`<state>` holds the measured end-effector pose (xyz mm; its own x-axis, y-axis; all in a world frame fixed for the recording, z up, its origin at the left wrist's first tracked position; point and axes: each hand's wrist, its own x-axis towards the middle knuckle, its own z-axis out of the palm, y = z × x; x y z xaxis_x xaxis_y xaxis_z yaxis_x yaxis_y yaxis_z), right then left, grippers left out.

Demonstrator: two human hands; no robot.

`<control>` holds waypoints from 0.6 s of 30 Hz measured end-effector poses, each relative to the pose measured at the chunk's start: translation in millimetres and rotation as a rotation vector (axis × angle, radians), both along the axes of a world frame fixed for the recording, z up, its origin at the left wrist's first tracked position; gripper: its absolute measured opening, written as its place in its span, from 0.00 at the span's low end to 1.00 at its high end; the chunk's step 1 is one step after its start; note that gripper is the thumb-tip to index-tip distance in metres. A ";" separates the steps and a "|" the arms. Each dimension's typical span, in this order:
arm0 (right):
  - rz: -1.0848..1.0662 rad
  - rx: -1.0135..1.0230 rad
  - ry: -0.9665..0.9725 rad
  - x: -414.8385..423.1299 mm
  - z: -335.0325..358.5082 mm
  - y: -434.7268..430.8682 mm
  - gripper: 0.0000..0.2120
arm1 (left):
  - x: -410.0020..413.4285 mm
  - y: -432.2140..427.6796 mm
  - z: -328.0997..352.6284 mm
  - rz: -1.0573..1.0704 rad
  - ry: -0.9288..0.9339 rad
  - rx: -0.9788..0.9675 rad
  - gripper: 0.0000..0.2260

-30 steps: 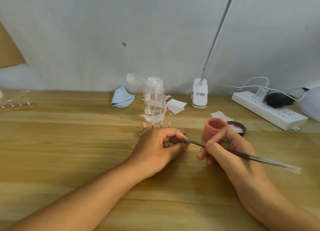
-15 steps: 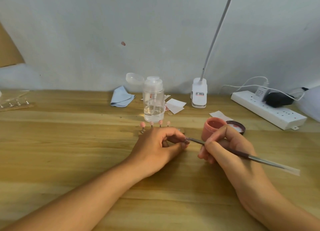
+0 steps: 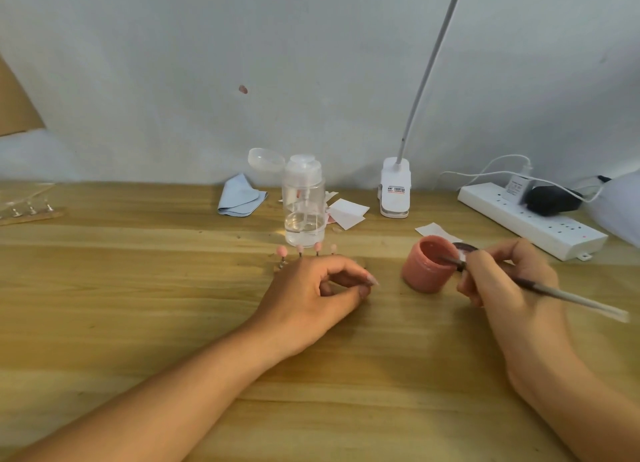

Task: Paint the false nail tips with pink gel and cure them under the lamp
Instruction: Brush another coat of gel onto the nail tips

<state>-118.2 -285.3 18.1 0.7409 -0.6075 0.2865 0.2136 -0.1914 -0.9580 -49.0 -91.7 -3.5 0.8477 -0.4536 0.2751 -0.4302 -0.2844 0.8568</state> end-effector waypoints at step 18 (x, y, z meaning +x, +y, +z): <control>-0.002 -0.088 0.064 0.7 0.3 2.8 0.05 | -4.4 -1.5 6.4 -0.025 0.074 -0.056 0.09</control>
